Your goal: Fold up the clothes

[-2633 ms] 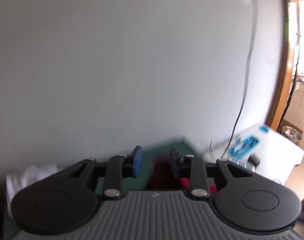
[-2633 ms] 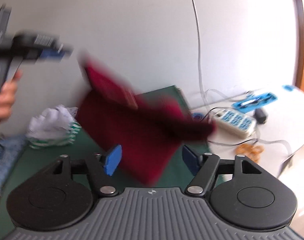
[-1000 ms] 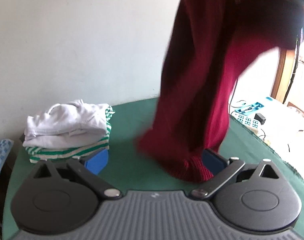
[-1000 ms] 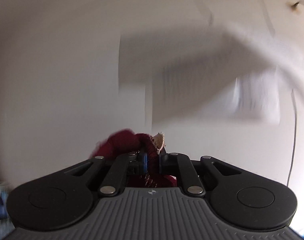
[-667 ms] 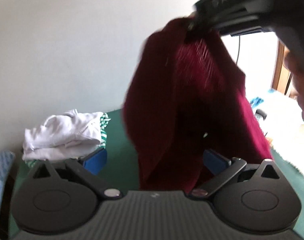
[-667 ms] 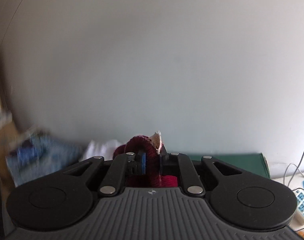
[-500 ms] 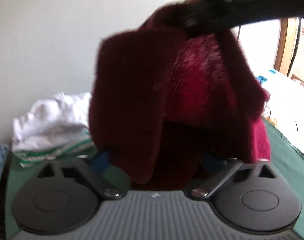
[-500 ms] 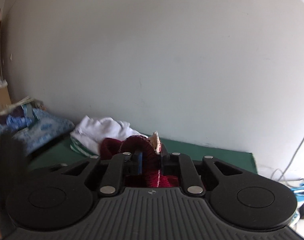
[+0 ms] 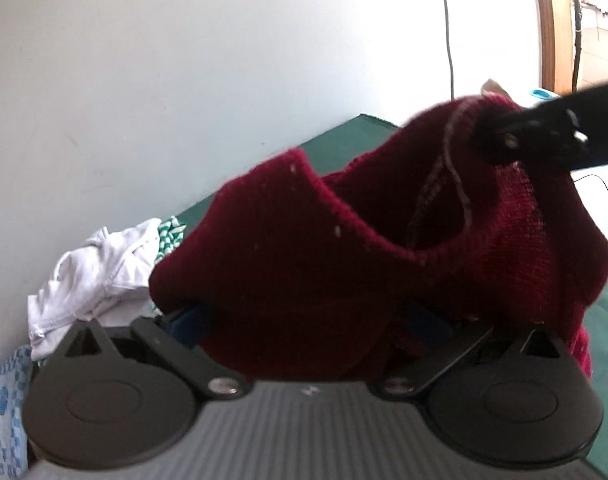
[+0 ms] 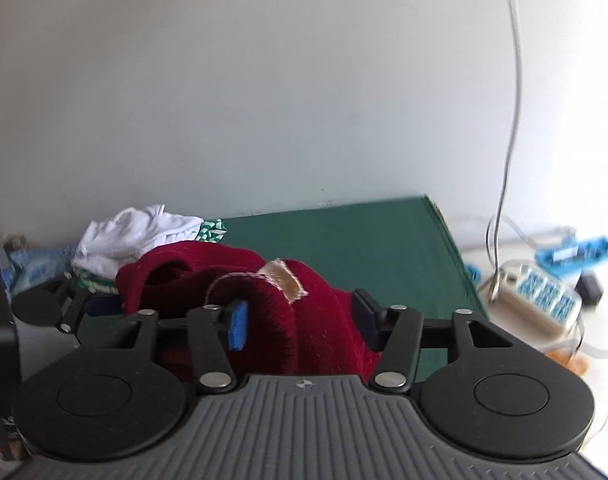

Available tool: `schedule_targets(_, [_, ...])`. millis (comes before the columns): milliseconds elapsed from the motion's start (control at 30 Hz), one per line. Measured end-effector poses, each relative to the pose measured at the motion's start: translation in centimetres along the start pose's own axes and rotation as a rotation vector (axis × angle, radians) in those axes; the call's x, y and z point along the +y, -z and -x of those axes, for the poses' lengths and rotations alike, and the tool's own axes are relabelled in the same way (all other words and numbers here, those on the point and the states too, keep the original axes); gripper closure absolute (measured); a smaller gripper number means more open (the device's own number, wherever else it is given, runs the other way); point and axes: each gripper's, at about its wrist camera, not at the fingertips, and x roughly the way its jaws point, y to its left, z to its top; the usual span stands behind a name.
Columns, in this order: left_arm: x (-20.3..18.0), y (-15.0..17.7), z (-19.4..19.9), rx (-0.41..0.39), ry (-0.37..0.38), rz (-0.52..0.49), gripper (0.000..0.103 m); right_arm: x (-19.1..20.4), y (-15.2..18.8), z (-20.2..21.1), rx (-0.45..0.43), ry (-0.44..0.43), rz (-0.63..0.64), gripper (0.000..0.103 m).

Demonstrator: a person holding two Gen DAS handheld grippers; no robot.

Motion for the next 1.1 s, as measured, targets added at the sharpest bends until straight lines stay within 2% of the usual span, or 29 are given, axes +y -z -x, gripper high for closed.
schedule_targets(33, [0.0,-0.1,-0.1,0.009,-0.004,0.012,0.001,-0.1,0.4,0.4,0.009,-0.006,-0.022,0.043])
schedule_targets(67, [0.0,-0.2,-0.2,0.018,-0.008,0.023,0.001,-0.3,0.6,0.6,0.025,-0.007,-0.047,0.039])
schedule_targets(100, [0.0,-0.3,-0.3,0.026,-0.012,0.034,0.001,-0.6,0.9,0.8,0.042,-0.002,-0.073,0.029])
schedule_targets(167, [0.1,-0.3,-0.5,0.034,-0.016,0.049,0.001,-1.8,2.0,1.6,0.076,0.033,-0.13,0.028])
schedule_targets(300, [0.3,-0.2,-1.1,0.045,-0.03,0.036,0.0,-2.1,5.2,2.3,0.082,0.068,-0.252,0.028])
schedule_targets(367, [0.4,-0.2,-1.4,0.053,-0.035,0.03,0.001,-1.3,7.1,2.7,0.091,0.044,-0.263,0.027])
schedule_targets(500, [0.4,-0.3,-1.7,0.062,-0.025,0.036,0.0,1.1,10.6,1.9,0.163,0.017,-0.192,0.026])
schedule_targets(600, [0.6,-0.2,-2.4,0.073,-0.019,0.044,0.0,2.7,12.6,1.3,0.178,0.049,-0.112,0.025])
schedule_targets(800, [1.5,0.5,-3.0,0.081,-0.016,0.06,0.0,4.9,14.7,-1.7,0.244,0.028,0.003,0.024])
schedule_targets(867, [2.1,1.0,-3.1,0.073,-0.022,0.059,0.001,5.5,14.9,-2.9,0.232,0.059,0.042,0.022])
schedule_targets(933, [2.6,1.6,-3.2,0.065,-0.029,0.059,0.011,6.0,14.9,-4.4,0.232,0.101,0.066,0.022])
schedule_targets(1000, [3.3,2.1,-3.4,0.061,-0.033,0.063,0.038,5.7,15.0,-5.9,0.228,0.131,0.056,0.024])
schedule_targets(1033, [4.0,2.6,-3.4,0.07,-0.026,0.077,0.047,5.1,14.9,-6.2,0.212,0.142,0.04,0.029])
schedule_targets(1067, [4.6,3.1,-3.5,0.079,-0.018,0.091,0.062,4.3,14.8,-6.4,0.19,0.151,0.023,0.034])
schedule_targets(1100, [5.2,3.5,-3.5,0.085,-0.01,0.106,0.069,3.3,14.6,-6.6,0.171,0.164,0.004,0.057])
